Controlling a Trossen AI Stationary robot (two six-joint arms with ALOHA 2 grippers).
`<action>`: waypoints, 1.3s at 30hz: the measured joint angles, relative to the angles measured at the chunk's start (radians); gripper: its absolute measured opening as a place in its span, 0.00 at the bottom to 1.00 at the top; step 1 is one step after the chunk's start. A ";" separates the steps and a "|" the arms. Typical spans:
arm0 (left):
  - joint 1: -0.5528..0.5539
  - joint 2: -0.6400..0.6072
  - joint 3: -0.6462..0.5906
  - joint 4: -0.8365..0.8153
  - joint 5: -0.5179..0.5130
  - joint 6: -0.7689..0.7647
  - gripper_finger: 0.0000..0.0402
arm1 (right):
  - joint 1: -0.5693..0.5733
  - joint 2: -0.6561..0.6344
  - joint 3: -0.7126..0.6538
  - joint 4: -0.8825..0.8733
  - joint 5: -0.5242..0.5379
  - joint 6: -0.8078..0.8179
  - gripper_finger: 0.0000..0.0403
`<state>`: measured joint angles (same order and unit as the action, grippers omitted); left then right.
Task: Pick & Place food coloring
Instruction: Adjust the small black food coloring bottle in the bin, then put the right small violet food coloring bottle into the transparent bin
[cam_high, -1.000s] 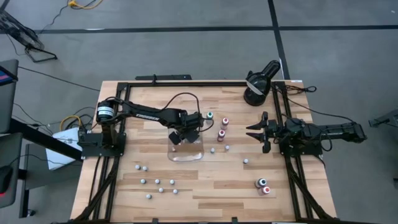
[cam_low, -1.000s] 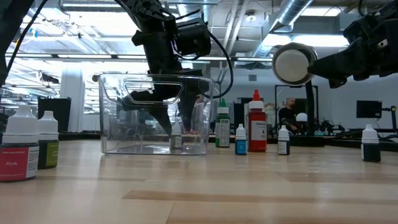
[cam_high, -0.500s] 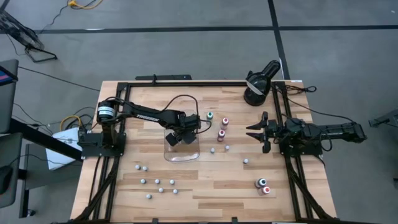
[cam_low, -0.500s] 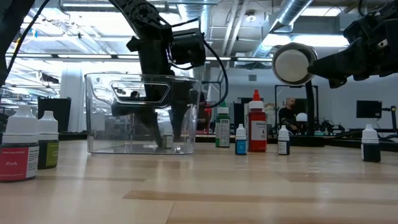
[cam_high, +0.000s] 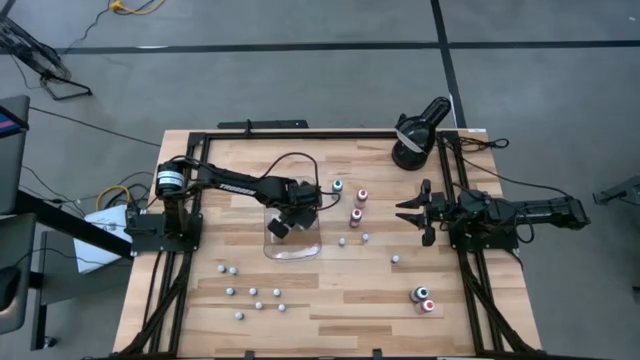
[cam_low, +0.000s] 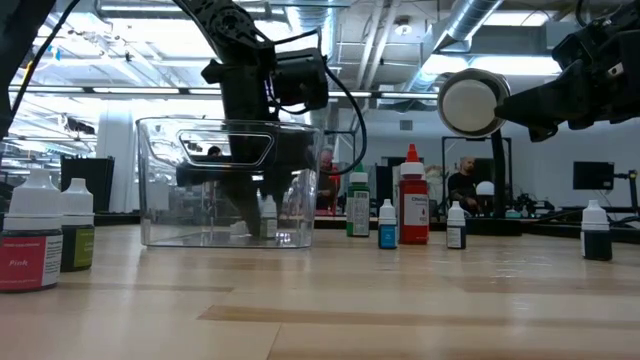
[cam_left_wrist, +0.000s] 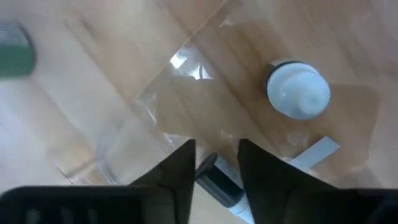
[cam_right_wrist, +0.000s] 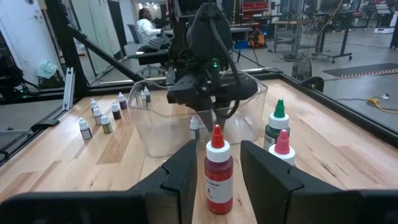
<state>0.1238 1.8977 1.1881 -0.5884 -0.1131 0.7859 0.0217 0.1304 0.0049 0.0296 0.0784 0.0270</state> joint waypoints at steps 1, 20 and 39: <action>0.000 0.000 0.000 0.000 -0.001 -0.039 0.24 | 0.000 0.000 0.000 0.000 0.000 0.000 0.28; 0.001 0.002 -0.001 0.007 -0.007 -0.223 0.27 | 0.000 0.000 0.000 0.000 0.000 0.000 0.28; 0.015 0.005 0.091 -0.130 -0.104 -0.632 0.43 | 0.000 0.000 0.000 0.000 0.000 0.000 0.28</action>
<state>0.1390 1.9026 1.2792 -0.7183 -0.2168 0.1536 0.0219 0.1305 0.0050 0.0296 0.0784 0.0269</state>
